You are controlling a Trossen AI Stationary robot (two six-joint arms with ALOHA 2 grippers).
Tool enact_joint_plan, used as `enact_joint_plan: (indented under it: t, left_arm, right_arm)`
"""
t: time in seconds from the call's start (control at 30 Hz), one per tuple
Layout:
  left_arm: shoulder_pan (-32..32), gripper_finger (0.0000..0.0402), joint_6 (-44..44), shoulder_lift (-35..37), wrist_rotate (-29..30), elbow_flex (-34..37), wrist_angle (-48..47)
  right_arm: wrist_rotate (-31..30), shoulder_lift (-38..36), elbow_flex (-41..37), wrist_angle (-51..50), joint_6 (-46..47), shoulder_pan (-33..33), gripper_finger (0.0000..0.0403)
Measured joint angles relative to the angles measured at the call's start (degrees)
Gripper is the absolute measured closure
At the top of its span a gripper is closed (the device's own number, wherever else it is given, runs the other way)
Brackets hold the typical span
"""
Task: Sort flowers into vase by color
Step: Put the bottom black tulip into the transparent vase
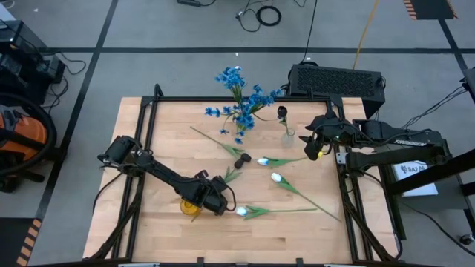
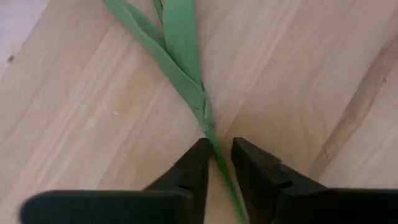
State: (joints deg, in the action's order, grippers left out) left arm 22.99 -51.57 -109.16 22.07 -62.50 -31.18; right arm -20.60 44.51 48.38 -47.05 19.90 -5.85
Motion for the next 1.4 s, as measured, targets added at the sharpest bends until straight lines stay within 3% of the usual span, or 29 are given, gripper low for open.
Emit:
enact_joint_plan:
  t: [0.17, 0.37, 0.63, 0.9, 1.07, 1.27, 1.4]
  left_arm:
    - [-0.3, 0.0391, 1.1, -0.1, 1.4, 0.1, -0.1]
    - [-0.8, 0.0394, 1.7, 0.4, 1.6, -0.6, -0.9]
    - [-0.9, 0.0400, 11.1, 5.2, 5.5, -5.6, 0.5]
    - [0.3, 0.0401, 28.2, 10.5, 5.4, -8.3, 15.4]
    - [0.7, 0.0401, 40.3, 13.8, 5.4, -9.9, 26.4]
    - [-0.3, 0.0401, 55.7, 16.2, 5.4, -10.1, 42.2]
    - [-2.4, 0.0401, 62.0, 16.5, 5.2, -10.2, 52.0]
  right_arm:
    - [0.0, 0.0, 0.0, 0.0, 0.0, 0.0, 0.0188]
    - [0.0, 0.0, 0.0, 0.0, -0.5, 0.0, 0.0188]
    - [0.0, 0.0, 0.0, 0.6, -0.7, 0.0, 0.0188]
    - [0.2, -3.1, 0.0, 4.2, -2.8, 0.0, 0.0188]
    - [3.8, -7.8, 0.0, 9.7, -4.2, 0.9, 0.0188]
    - [4.8, -11.4, -0.5, 18.6, -7.1, 6.6, 0.0188]
    - [9.9, -10.8, -3.5, 30.4, -11.9, 10.9, 0.0188]
